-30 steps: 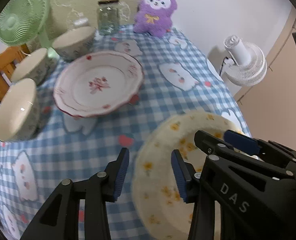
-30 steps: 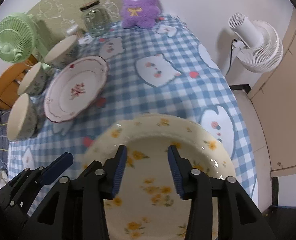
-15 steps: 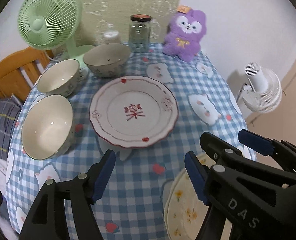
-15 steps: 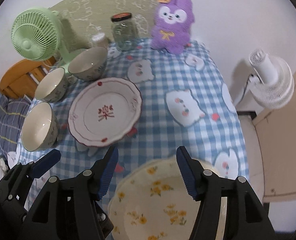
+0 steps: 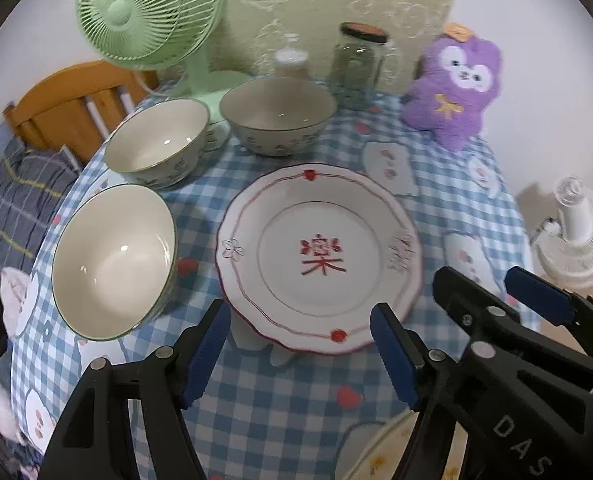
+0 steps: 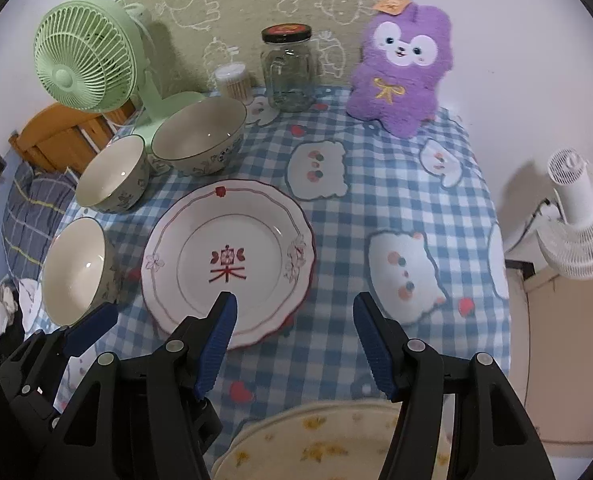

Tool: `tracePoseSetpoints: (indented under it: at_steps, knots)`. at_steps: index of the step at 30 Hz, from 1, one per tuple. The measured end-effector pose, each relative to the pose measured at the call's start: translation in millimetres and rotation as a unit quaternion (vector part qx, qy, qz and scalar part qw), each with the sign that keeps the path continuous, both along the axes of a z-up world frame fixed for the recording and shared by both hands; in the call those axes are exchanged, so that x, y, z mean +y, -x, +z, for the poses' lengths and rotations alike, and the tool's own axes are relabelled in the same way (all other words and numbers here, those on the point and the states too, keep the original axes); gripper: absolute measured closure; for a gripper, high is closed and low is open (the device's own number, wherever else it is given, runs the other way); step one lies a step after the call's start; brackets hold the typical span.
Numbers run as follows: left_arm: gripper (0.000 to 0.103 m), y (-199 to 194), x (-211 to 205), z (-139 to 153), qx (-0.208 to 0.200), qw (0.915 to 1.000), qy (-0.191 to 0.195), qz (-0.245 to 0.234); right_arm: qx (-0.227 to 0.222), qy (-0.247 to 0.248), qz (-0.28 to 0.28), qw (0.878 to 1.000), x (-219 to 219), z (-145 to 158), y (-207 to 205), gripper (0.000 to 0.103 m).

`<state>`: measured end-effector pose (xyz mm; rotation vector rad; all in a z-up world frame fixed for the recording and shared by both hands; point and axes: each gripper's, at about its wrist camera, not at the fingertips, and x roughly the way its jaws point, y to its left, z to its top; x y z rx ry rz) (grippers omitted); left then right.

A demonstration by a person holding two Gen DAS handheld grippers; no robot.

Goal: Organize plates and bowls
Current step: 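Move the right tool toward the white red-rimmed plate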

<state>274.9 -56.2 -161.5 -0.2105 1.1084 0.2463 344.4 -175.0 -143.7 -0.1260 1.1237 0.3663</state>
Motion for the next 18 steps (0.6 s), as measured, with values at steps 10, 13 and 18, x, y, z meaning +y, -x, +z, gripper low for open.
tracePoseSetpoints:
  at_steps: [10, 13, 18]
  knots:
    - [0.029, -16, 13, -32, 0.023, 0.9991, -0.004, 0.036, 0.012, -0.012, 0.023, 1.000, 16, -30, -25, 0.039]
    - [0.030, -17, 17, -39, 0.032, 0.9982, -0.012, 0.050, 0.014, -0.014, 0.026, 0.999, 19, -36, -29, 0.039]
    - [0.030, -19, 20, -48, 0.043, 0.9973, -0.009, 0.058, 0.018, -0.018, 0.028, 0.999, 22, -45, -33, 0.039]
